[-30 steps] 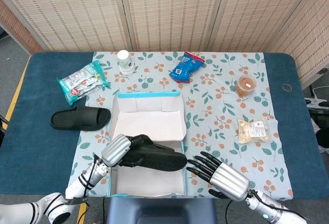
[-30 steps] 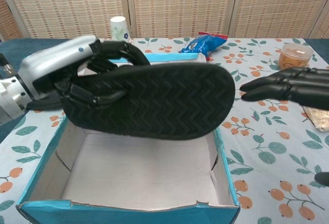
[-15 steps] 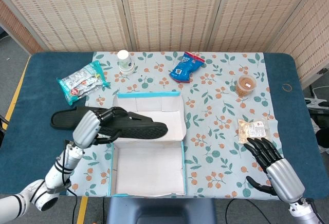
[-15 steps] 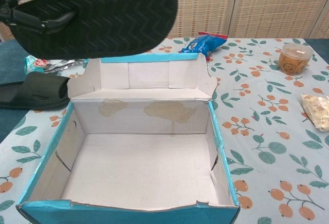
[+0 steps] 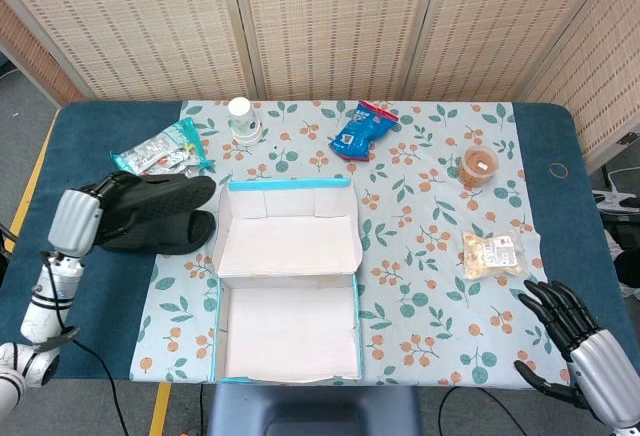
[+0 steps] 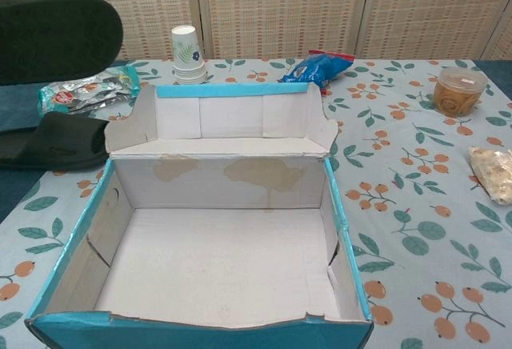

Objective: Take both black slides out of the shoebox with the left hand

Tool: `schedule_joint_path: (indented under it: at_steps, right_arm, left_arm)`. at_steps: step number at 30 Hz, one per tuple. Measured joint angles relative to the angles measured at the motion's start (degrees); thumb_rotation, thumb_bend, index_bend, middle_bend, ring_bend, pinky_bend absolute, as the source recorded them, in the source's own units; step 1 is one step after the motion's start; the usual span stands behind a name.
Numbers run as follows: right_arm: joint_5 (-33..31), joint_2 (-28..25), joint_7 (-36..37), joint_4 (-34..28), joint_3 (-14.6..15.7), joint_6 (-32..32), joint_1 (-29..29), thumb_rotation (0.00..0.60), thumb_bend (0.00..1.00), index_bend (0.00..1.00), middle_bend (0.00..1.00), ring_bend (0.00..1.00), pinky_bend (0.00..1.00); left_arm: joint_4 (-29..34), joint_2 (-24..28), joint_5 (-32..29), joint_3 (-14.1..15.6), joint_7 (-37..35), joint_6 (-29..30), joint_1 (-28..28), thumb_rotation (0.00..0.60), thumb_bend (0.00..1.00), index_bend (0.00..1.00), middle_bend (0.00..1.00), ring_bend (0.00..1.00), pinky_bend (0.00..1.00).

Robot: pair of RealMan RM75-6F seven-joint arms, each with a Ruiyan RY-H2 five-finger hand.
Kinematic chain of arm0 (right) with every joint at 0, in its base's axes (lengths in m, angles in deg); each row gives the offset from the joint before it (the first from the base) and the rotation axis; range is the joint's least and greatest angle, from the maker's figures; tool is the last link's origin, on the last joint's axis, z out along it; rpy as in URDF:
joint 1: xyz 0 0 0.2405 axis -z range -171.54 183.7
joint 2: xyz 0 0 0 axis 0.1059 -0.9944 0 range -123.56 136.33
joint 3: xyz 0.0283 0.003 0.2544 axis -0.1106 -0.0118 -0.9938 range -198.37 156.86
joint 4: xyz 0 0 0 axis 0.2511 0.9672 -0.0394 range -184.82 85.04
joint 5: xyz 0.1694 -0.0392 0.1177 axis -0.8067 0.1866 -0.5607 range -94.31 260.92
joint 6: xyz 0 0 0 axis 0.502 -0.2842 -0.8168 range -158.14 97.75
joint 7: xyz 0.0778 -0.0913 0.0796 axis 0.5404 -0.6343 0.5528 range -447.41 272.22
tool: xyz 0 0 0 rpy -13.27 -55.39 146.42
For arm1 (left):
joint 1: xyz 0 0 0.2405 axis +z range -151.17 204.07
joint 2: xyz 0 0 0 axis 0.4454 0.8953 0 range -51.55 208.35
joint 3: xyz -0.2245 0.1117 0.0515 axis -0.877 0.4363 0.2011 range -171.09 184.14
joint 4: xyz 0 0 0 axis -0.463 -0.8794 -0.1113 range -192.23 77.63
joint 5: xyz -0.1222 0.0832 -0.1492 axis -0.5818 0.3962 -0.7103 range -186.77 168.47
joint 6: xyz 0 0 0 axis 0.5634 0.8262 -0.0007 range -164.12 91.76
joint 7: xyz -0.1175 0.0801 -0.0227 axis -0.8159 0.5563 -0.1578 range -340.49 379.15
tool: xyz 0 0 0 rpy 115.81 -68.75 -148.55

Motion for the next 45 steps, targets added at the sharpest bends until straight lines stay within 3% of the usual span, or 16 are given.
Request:
schedule_joint_path:
  at_steps: [6,9,16,22,26,28,31,35,36,39,45]
  right_arm:
    - [-0.3,-0.8,-1.0,-0.8,-0.6,-2.2,1.3,0.600,0.19,0.00,0.00,0.00,0.00]
    - [-2.2,-1.0,-1.6,-1.1,-0.9,-2.1,2.0,0.600,0.19,0.00,0.00,0.00,0.00]
    - [-3.0,-1.5,-0.7,-1.2,-0.4,1.1,2.2,0.600,0.19,0.00,0.00,0.00,0.00]
    - [-2.1,-1.6,-1.4,-1.5,0.0,1.0,2.9,0.600,0.19,0.00,0.00,0.00,0.00]
    - [-1.2,-1.7,-2.4,-2.4,0.2,1.4,3.1,0.600,0.19,0.00,0.00,0.00,0.00]
    - [-0.7,-1.8,-2.7,-2.8,0.5,2.0,3.1,0.600,0.19,0.00,0.00,0.00,0.00]
    - [0.0,-2.4,-2.6,-3.3,1.2,3.3,2.9,0.600,0.19,0.00,0.00,0.00,0.01]
    - [0.7,-3.2,-2.6,-4.2,1.8,4.7,2.5,0.600,0.19,0.00,0.00,0.00,0.01]
    - [0.8,-3.2,-2.7,-4.3,1.8,4.7,2.5,0.600,0.19,0.00,0.00,0.00,0.01]
    - [0.6,-3.3,-2.6,-4.4,1.8,5.0,2.5,0.600,0.19,0.00,0.00,0.00,0.01]
    - [0.3,-3.4,-2.3,-4.3,1.7,5.6,2.3,0.600,0.19,0.00,0.00,0.00,0.01]
  left_arm:
    - [-7.7,-3.1,-2.8,0.1,-13.9,0.9,5.0,0.600,0.62,0.98,0.83,0.61,0.67]
    - [-10.7,-4.8,-2.7,1.2,-16.8,3.5,8.0,0.600,0.62,0.98,0.82,0.61,0.67]
    - [-18.4,-9.7,-0.5,4.3,-14.4,9.9,11.3,0.600,0.61,0.98,0.82,0.61,0.67]
    - [-24.1,-12.1,1.3,7.1,-12.9,8.4,12.1,0.600,0.61,0.96,0.81,0.61,0.67]
    - [-26.8,-13.0,2.4,8.5,-10.3,7.8,12.4,0.600,0.61,0.91,0.74,0.59,0.66]
    - [-27.6,-13.5,2.7,8.9,-9.2,7.1,12.5,0.600,0.61,0.86,0.68,0.55,0.63]
    - [-28.3,-13.6,3.1,9.7,-8.4,5.4,12.6,0.600,0.61,0.69,0.48,0.41,0.49]
    - [-28.7,-13.3,4.2,11.4,-8.0,1.6,13.2,0.600,0.59,0.32,0.09,0.09,0.31]
    - [-28.6,-13.1,4.6,12.0,-8.1,0.7,13.6,0.600,0.59,0.24,0.04,0.04,0.27]
    - [-28.5,-12.4,5.8,13.6,-8.5,-0.8,14.8,0.600,0.54,0.05,0.00,0.00,0.18]
    - [-27.5,-10.8,7.3,15.6,-10.3,0.5,16.9,0.600,0.47,0.00,0.00,0.00,0.10]
